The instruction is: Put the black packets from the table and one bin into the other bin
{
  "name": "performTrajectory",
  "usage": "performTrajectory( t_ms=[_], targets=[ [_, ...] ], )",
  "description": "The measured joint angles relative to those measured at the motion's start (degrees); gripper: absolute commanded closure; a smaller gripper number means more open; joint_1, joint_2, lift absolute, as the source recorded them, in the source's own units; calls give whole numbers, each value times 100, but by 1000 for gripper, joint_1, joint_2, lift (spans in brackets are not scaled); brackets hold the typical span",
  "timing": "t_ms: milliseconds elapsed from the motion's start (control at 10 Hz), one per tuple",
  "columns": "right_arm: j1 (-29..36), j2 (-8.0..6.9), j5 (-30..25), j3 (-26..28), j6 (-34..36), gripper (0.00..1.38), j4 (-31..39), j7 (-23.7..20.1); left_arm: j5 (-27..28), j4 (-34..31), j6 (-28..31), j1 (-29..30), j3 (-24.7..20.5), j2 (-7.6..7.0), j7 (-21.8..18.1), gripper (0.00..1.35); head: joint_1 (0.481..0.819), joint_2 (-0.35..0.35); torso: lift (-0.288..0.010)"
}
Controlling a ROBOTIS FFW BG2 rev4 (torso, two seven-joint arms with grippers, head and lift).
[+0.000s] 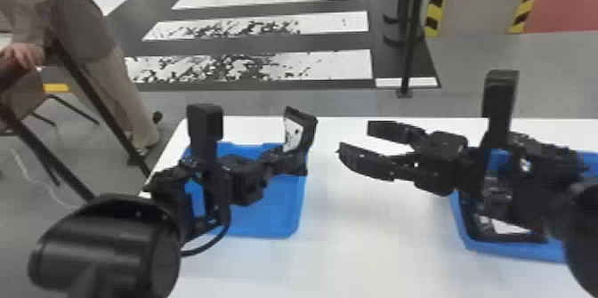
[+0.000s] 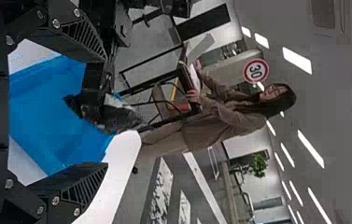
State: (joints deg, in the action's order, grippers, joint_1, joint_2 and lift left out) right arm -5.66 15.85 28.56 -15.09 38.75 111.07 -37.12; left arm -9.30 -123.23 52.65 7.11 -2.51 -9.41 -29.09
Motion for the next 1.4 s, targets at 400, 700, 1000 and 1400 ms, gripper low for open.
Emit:
performTrajectory(
  t_ms=[400, 700, 1000, 1400],
  targets=[
    [-487, -3, 38, -374, -363, 268, -294, 177, -302, -260, 157, 67, 314, -9, -33, 1205, 695, 166, -110],
    [-712, -19, 42, -488, -396, 1004, -791, 157, -332, -459, 211, 168, 297, 0, -35, 1205, 695, 159, -110],
    [-1022, -34, 304, -889, -295, 1259, -1275, 73, -332, -494, 219, 138, 308, 1, -34, 1205, 695, 183, -110],
    [-976, -38, 600, -864, -923, 1266, -1340, 72, -449, -494, 92, 181, 242, 7, -27, 499, 695, 185, -110]
  ],
)
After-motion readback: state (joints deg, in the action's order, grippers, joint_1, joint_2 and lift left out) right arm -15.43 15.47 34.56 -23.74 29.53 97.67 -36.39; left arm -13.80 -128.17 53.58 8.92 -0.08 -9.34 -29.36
